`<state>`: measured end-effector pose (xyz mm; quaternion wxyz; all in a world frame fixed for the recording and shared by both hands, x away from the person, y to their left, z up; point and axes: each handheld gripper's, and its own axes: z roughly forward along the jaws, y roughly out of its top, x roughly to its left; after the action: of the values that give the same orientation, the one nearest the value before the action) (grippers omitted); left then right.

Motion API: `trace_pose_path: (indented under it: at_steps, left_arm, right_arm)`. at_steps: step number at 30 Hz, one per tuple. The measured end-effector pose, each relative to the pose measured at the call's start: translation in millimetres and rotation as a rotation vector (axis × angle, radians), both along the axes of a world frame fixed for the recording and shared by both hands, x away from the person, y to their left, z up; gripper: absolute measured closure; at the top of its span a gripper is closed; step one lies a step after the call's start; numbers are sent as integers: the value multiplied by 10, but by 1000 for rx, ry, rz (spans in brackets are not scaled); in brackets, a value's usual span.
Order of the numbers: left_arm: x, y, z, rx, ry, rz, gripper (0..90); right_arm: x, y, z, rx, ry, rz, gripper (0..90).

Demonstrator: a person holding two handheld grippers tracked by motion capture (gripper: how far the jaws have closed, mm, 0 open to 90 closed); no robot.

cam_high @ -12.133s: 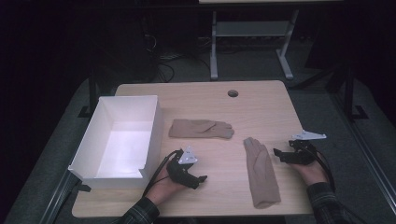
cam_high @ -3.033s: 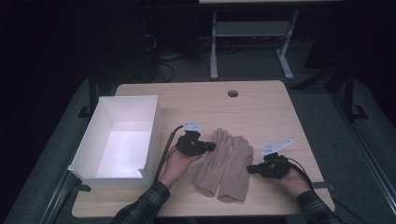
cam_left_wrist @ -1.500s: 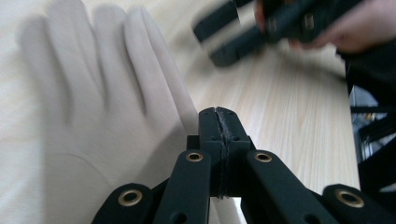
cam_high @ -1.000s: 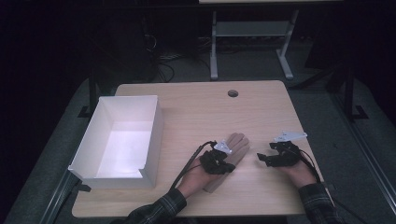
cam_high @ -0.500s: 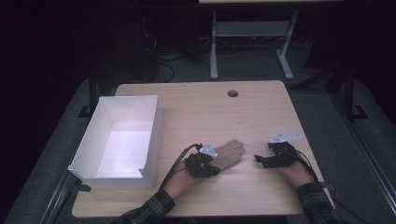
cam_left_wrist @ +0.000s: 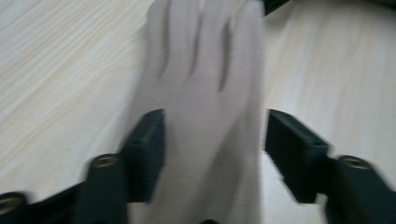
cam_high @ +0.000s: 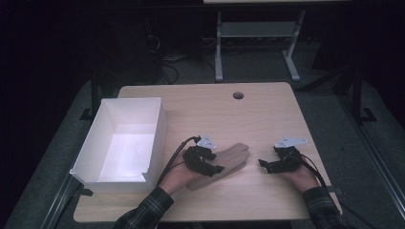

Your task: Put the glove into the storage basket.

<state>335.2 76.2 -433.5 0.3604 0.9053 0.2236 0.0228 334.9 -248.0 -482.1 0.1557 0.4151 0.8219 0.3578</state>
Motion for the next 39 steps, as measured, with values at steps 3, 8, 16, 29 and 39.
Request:
trace_pose_path:
  at_steps: [3, 8, 16, 29, 39]
  left_arm:
    - [48, -20, -72, 7, -17, 0, 229]
    - [117, -72, -160, 29, -37, -14, 151]
    - [84, -161, -276, 86, -37, -42, 151]
    - [13, -168, -265, 78, -30, -66, 343]
    - [-31, -185, -222, 77, 24, -86, 659]
  right_arm:
    - [0, 0, 0, 1, 0, -1, 127]
    - [-5, 5, -2, 7, -2, -6, 128]
    - [-7, 4, -2, 6, -2, -7, 128]
    - [-9, 2, -2, 2, -4, -5, 128]
    - [-8, 9, -2, 6, -2, -12, 128]
